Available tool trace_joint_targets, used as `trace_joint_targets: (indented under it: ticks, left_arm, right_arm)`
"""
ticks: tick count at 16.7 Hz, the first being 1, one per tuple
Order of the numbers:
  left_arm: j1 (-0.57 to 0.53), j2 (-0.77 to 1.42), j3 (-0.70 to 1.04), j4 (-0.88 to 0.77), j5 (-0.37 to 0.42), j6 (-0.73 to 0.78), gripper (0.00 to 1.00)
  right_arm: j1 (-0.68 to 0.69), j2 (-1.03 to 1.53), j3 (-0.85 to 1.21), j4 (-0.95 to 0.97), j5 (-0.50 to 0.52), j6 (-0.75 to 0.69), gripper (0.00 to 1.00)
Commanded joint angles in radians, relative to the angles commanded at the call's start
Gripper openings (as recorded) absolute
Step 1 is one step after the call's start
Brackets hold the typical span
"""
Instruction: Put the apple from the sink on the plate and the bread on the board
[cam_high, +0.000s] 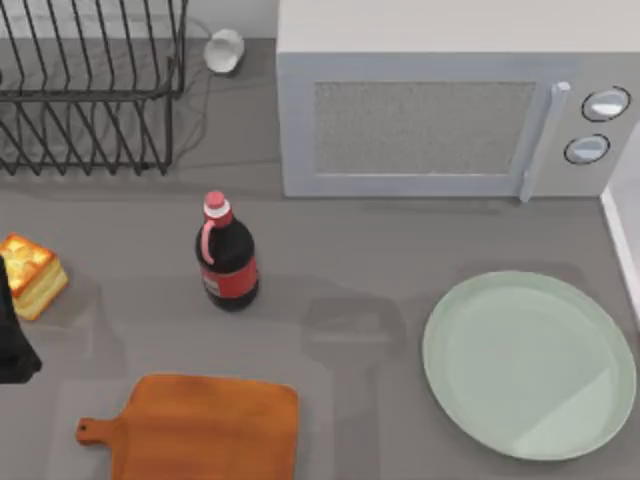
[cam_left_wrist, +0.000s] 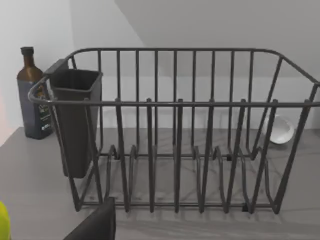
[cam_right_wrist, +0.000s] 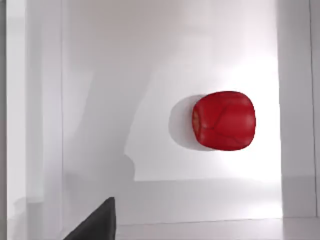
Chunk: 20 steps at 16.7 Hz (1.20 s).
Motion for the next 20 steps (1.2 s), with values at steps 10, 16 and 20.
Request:
trace_joint_targets:
  ticks: [10, 16, 20]
  left_arm:
    - [0.000, 0.000, 0.000, 0.000, 0.000, 0.000, 1.00]
    - [0.000, 0.000, 0.000, 0.000, 0.000, 0.000, 1.00]
    - [0.000, 0.000, 0.000, 0.000, 0.000, 0.000, 1.00]
  right_arm:
    - [-0.095, 0.601, 0.446, -0.290, 0.001, -0.090, 1.00]
    - [-0.091, 0.605, 0.444, -0.287, 0.001, -0.090, 1.00]
    - [-0.091, 0.677, 0.394, -0.172, 0.002, -0.089, 1.00]
